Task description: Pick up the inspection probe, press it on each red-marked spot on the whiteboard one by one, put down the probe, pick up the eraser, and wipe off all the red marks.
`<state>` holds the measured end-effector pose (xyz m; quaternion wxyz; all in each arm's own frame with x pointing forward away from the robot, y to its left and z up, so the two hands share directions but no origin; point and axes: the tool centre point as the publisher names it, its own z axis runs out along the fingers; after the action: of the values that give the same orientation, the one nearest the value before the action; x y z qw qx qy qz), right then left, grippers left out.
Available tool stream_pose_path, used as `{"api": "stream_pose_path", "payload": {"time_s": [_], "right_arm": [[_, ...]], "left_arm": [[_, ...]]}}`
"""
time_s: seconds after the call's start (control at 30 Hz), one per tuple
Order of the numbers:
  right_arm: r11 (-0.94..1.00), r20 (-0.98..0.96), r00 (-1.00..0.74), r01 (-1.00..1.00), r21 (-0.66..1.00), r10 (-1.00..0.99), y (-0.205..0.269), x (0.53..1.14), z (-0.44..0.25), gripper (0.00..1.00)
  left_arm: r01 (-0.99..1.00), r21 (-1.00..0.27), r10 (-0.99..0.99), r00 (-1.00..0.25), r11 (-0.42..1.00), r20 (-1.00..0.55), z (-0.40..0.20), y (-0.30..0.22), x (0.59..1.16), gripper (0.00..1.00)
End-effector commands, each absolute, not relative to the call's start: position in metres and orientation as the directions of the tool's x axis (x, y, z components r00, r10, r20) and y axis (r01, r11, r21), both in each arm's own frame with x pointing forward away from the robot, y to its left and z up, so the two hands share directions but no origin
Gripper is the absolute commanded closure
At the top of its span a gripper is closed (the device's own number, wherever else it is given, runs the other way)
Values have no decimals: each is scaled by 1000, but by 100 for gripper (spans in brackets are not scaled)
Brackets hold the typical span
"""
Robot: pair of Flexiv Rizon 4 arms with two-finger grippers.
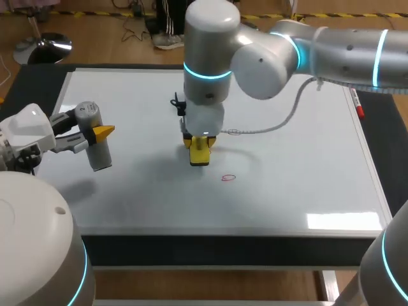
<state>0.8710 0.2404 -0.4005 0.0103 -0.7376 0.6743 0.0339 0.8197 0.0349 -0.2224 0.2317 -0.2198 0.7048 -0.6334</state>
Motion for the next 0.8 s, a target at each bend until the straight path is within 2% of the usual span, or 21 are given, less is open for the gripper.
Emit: {"api": "stream_pose_path", "payload": {"time_s": [0.03,0.57,0.8], "right_arm": [[-95,-38,94,-995,32,-995,250,875,-406,100],[-105,-66,102,-993,48,-993,249,881,-420,100],[-78,-50,76,-996,51,-996,234,886,-423,100]], "left_arm": [[-14,-995,-606,-794,100,-50,-222,34,820,100],[-14,-995,-606,-794,100,-50,-222,34,820,100],[-14,-995,-606,-794,100,-50,-222,34,820,100]]}}
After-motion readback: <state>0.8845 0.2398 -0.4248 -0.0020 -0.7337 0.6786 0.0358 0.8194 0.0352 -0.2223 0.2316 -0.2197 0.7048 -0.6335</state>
